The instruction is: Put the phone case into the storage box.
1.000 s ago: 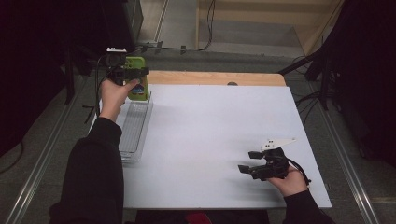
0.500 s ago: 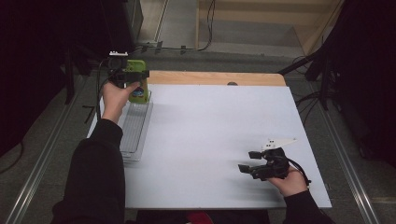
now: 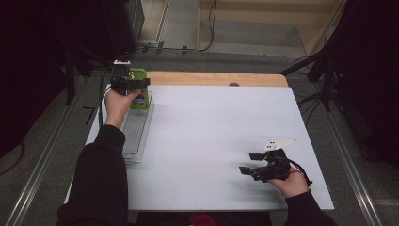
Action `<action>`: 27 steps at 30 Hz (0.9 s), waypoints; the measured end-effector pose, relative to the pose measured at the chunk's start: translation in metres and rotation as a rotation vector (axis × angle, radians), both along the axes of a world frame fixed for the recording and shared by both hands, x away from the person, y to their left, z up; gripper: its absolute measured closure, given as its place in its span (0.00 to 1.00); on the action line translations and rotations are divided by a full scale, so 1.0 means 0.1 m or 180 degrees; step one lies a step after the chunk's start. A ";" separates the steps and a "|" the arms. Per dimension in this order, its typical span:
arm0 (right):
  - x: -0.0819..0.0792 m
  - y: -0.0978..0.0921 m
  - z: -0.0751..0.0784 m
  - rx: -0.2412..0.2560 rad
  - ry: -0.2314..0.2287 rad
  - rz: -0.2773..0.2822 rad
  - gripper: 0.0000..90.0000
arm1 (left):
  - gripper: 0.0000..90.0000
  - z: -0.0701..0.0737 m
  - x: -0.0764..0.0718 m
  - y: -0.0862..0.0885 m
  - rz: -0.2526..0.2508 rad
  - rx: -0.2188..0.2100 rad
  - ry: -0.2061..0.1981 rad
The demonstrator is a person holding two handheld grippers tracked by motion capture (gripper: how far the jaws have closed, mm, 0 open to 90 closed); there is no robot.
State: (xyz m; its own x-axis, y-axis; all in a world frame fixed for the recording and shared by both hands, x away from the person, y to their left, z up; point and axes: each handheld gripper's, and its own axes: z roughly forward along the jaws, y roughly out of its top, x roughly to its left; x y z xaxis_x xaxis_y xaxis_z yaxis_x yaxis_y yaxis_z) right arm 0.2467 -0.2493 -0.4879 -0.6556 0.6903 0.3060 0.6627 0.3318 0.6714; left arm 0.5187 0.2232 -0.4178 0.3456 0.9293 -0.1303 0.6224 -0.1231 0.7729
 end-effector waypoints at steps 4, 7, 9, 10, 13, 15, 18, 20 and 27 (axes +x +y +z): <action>0.00 0.01 0.00 -0.0013 0.0006 0.0001 0.25 | 0.18 -0.04 -0.01 0.02 0.0005 -0.0017 -0.0002; 0.00 0.02 0.00 -0.0018 0.0001 0.0002 0.25 | 0.18 -0.04 -0.01 0.03 0.0000 -0.0056 0.0022; 0.01 0.02 0.00 -0.0020 -0.0001 0.0008 0.25 | 0.18 -0.04 -0.01 0.04 0.0007 -0.0032 -0.0013; 0.01 0.02 0.00 -0.0019 -0.0002 0.0019 0.25 | 0.18 -0.04 -0.01 0.04 -0.0017 -0.0027 -0.0017; 0.01 0.03 -0.01 -0.0018 0.0011 0.0016 0.25 | 0.17 -0.05 0.00 0.03 -0.0042 -0.0029 0.0022; 0.01 0.03 -0.01 -0.0018 0.0003 0.0022 0.25 | 0.15 -0.05 -0.01 0.02 -0.0066 -0.0041 0.0025; 0.01 0.03 -0.01 -0.0019 0.0005 0.0034 0.25 | 0.09 -0.04 -0.01 0.00 -0.0097 -0.0035 0.0024; 0.01 0.03 -0.01 -0.0019 0.0005 0.0040 0.25 | 0.04 -0.04 -0.01 -0.01 -0.0102 0.0012 0.0036; 0.01 0.03 -0.01 -0.0016 0.0008 0.0035 0.25 | 0.02 -0.02 -0.02 0.02 -0.0087 0.0017 0.0127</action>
State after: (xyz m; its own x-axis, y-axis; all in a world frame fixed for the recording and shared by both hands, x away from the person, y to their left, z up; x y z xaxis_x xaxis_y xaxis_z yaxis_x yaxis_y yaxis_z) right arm 0.2479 -0.2467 -0.4889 -0.6625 0.6846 0.3041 0.6606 0.3426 0.6680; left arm 0.5163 0.2257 -0.4198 0.3656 0.9203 -0.1393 0.6490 -0.1448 0.7469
